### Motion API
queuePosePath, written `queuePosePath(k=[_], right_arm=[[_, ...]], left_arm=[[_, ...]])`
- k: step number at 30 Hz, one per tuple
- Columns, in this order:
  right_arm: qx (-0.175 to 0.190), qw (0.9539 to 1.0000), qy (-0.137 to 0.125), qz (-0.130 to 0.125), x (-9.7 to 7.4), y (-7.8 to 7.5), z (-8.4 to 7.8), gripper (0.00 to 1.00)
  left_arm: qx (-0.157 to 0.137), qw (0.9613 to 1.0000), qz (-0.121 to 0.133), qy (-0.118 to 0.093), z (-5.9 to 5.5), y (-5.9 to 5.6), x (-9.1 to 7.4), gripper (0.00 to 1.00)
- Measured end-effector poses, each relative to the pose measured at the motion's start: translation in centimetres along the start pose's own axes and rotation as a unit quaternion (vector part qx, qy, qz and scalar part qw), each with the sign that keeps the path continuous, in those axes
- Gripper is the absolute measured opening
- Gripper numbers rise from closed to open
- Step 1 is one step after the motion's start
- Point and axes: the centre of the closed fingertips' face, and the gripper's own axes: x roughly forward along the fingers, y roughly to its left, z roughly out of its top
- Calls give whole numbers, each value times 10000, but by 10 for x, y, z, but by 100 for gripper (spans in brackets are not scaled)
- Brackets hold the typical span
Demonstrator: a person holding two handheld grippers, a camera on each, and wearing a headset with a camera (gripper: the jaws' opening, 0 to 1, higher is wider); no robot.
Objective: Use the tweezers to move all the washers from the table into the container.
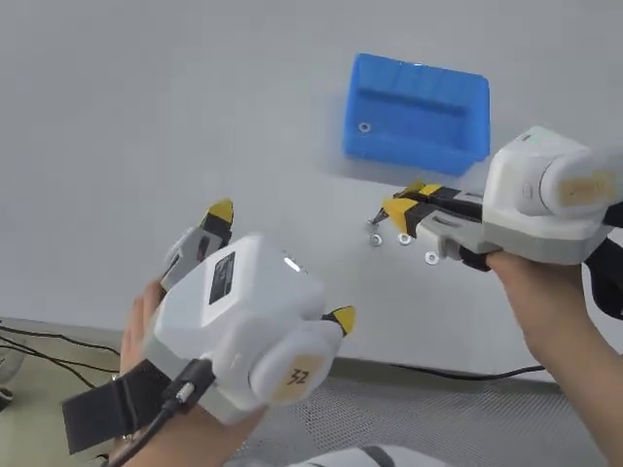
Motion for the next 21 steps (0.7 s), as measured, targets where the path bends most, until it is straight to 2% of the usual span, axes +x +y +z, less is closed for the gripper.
queuePosePath(k=[2,9,18,21], right_arm=[[-43,9998,186,-37,1,1,-7,3],[52,9997,170,-195,1,-4,-6,2],[71,9994,272,-201,-1,-3,-8,2],[63,9995,231,-182,-4,0,-4,2]], left_arm=[[-8,10000,5,-15,0,0,0,94],[1,10000,-14,-16,0,0,0,93],[-23,10000,-72,38,-1,-1,1,92],[-10,10000,-70,40,-2,-1,2,92]])
